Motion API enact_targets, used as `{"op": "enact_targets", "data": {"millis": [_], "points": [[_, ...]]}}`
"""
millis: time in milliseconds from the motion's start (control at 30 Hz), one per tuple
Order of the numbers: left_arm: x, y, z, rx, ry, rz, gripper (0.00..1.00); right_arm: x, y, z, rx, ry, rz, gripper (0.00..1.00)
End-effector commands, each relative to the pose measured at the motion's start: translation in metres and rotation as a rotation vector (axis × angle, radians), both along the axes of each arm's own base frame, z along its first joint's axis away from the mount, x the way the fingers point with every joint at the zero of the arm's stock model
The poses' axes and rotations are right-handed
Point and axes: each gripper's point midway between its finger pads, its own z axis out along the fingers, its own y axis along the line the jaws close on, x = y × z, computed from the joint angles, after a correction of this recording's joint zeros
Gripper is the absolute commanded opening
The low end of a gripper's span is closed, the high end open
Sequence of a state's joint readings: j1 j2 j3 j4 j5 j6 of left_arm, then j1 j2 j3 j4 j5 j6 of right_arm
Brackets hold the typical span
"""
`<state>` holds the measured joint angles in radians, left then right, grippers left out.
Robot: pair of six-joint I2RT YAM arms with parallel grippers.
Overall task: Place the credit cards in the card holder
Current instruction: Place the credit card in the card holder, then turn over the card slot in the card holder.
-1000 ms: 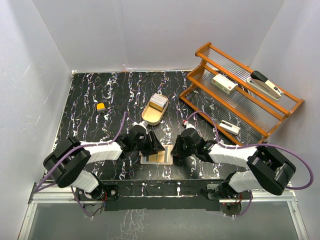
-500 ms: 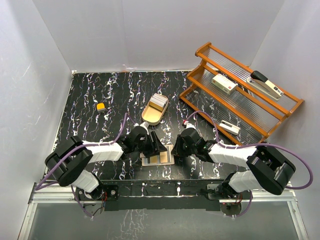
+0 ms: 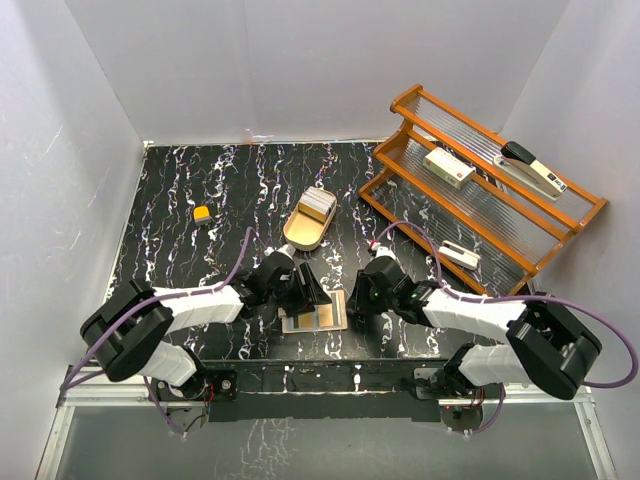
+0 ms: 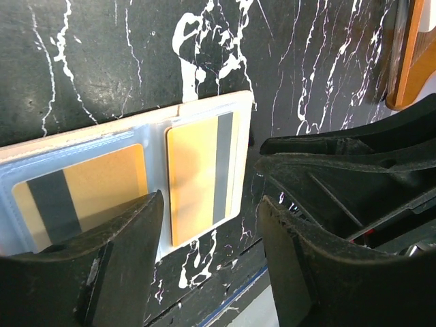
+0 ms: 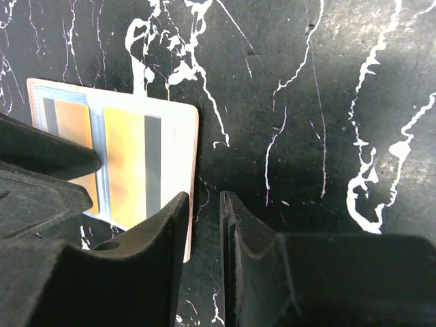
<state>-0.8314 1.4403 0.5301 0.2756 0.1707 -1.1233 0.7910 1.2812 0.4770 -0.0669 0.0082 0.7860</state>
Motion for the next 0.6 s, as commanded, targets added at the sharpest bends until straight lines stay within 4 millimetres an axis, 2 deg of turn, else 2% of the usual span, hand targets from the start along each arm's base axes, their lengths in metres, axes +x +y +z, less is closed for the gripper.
{"op": "enact_targets", "data": {"millis": [0, 333, 567], "points": [[0.007, 0.013, 0.015, 0.038, -0.032, 0.026, 0.57, 0.012, 0.008, 0.031, 0.038, -0.069, -0.008, 0.24], [0.014, 0.053, 0.015, 0.085, -0.006, 0.095, 0.57, 0.014, 0.029, 0.055, 0.113, -0.078, 0.013, 0.19], [0.014, 0.064, 0.009, 0.088, 0.018, 0.103, 0.57, 0.01, 0.06, 0.065, 0.136, -0.077, 0.069, 0.18]]}}
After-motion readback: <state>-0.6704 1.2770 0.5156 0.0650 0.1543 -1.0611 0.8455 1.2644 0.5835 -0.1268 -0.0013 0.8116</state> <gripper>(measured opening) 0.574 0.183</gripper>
